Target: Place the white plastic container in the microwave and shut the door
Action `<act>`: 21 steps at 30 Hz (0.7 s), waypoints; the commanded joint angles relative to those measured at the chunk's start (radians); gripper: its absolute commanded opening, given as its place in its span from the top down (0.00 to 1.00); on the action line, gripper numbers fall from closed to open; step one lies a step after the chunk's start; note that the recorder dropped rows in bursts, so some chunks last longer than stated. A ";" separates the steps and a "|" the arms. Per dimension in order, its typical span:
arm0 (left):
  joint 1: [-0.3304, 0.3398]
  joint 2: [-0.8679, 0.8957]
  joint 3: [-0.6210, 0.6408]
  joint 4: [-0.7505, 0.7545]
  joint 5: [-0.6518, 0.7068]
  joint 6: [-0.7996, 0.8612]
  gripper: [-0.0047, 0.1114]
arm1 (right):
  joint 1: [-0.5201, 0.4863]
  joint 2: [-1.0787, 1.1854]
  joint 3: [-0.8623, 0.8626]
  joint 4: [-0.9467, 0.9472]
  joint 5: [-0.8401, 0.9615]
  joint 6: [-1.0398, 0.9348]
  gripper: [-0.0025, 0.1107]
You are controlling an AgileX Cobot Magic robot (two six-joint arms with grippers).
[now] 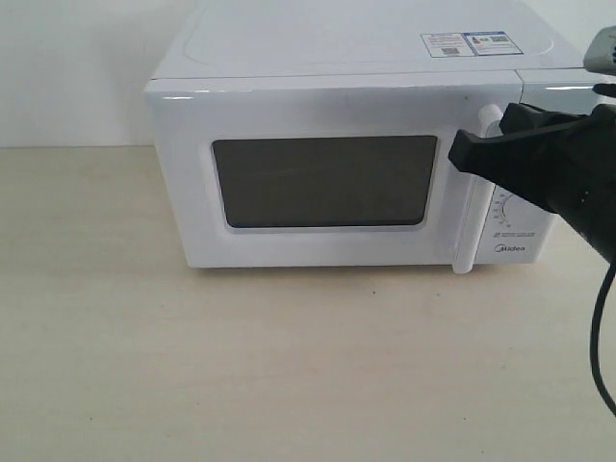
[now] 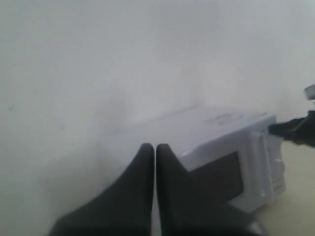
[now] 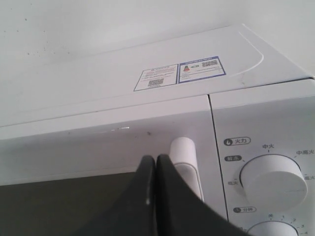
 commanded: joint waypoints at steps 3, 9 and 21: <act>0.018 -0.015 0.006 0.385 0.165 -0.517 0.93 | -0.009 -0.007 0.008 -0.002 -0.007 -0.002 0.98; 0.038 -0.015 0.155 0.272 -0.013 -0.456 0.93 | -0.009 -0.007 0.008 -0.002 -0.005 -0.003 0.98; 0.036 -0.015 0.595 0.142 -0.411 -0.456 0.93 | -0.009 -0.007 0.008 -0.002 -0.005 -0.003 0.98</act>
